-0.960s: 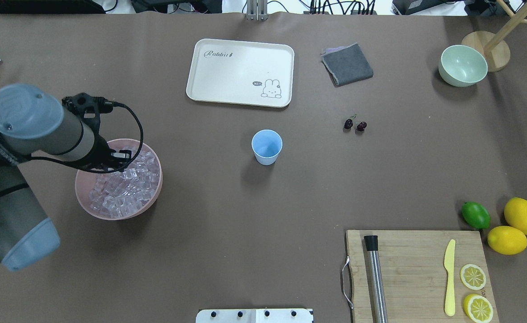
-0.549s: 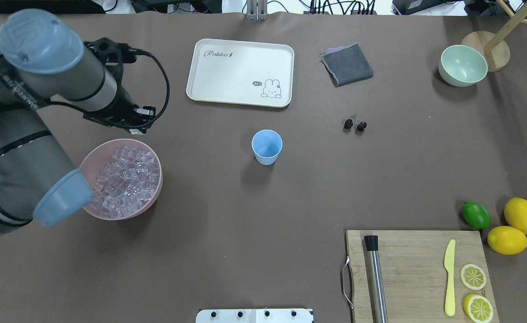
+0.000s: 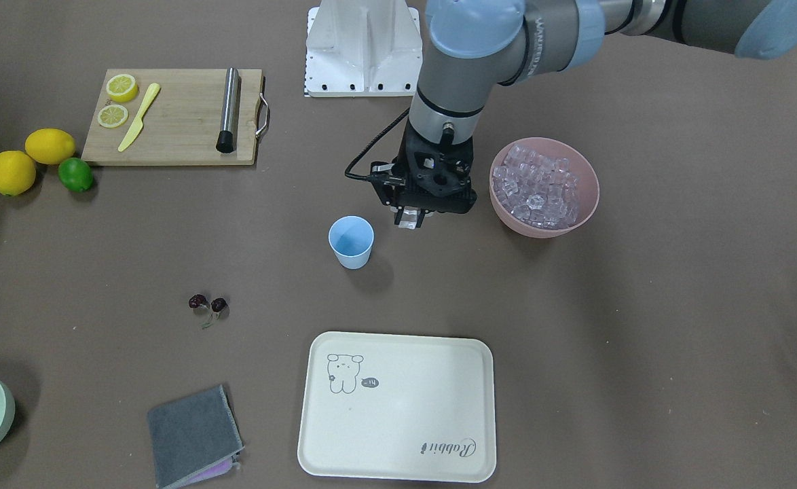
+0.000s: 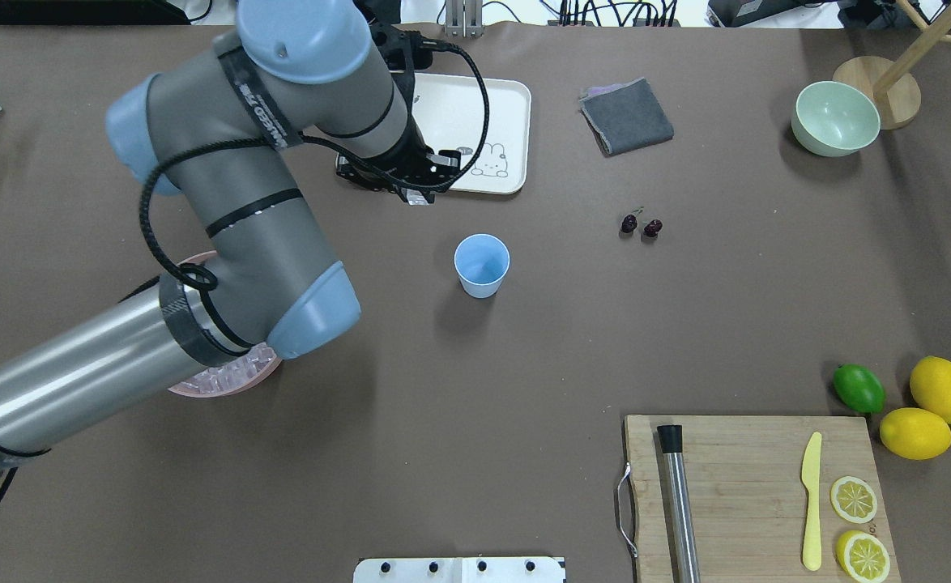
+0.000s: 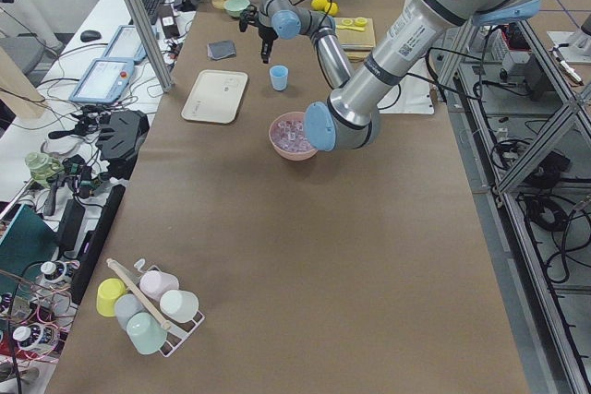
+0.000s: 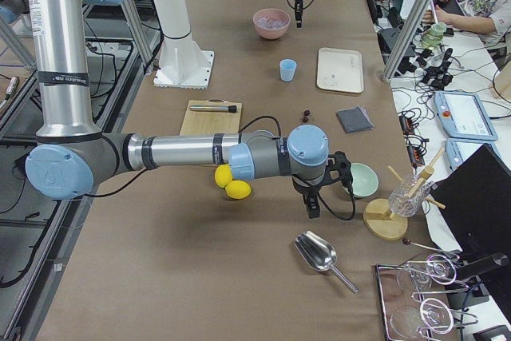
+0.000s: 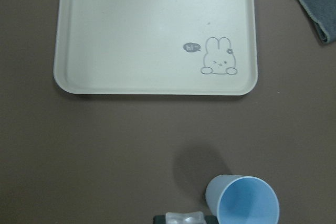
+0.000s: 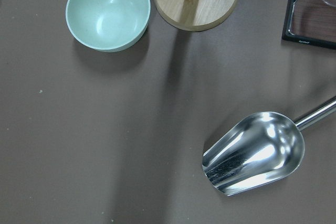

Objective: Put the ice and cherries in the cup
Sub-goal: 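Carry the ice cube with the left gripper over the light-blue cup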

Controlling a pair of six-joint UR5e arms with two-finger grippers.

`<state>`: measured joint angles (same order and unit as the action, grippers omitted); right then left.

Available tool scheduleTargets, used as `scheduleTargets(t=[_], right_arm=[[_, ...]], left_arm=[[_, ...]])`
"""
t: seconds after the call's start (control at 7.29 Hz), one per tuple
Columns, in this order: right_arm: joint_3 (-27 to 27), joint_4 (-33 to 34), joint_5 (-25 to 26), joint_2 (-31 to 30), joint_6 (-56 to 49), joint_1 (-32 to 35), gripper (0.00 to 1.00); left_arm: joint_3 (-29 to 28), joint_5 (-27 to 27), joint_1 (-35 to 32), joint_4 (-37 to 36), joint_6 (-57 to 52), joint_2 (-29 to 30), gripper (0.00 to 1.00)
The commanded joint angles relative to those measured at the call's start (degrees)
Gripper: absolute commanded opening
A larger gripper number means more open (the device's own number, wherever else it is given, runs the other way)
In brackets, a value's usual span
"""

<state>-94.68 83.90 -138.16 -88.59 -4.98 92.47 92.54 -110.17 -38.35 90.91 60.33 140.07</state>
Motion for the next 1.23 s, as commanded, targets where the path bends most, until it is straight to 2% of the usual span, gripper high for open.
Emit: scheduleTargets(t=[0.0,0.27,0.82,1.1], right_arm=[[-0.33,0.56,3.94,-0.71,0.06,0.77,0.99],[0.02,0.56,3.51,-2.03,0.06,1.66,0.99],[-0.68,-0.05,3.43,-4.40,-0.03,3.94,0.99],[-2.87,0.38,2.29,-4.84,-0.38,4.73,0.99]], left_arm=[[-7.16,5.75,5.21,3.47,0.75,4.75,0.00],[-9.04,9.35,7.59,7.17,0.23,4.42,0.00],[-10.18,9.54,8.38,7.18,-0.83,3.63,0.00],[-11.06,9.45,8.30,7.35,-2.50,3.63,0.11]])
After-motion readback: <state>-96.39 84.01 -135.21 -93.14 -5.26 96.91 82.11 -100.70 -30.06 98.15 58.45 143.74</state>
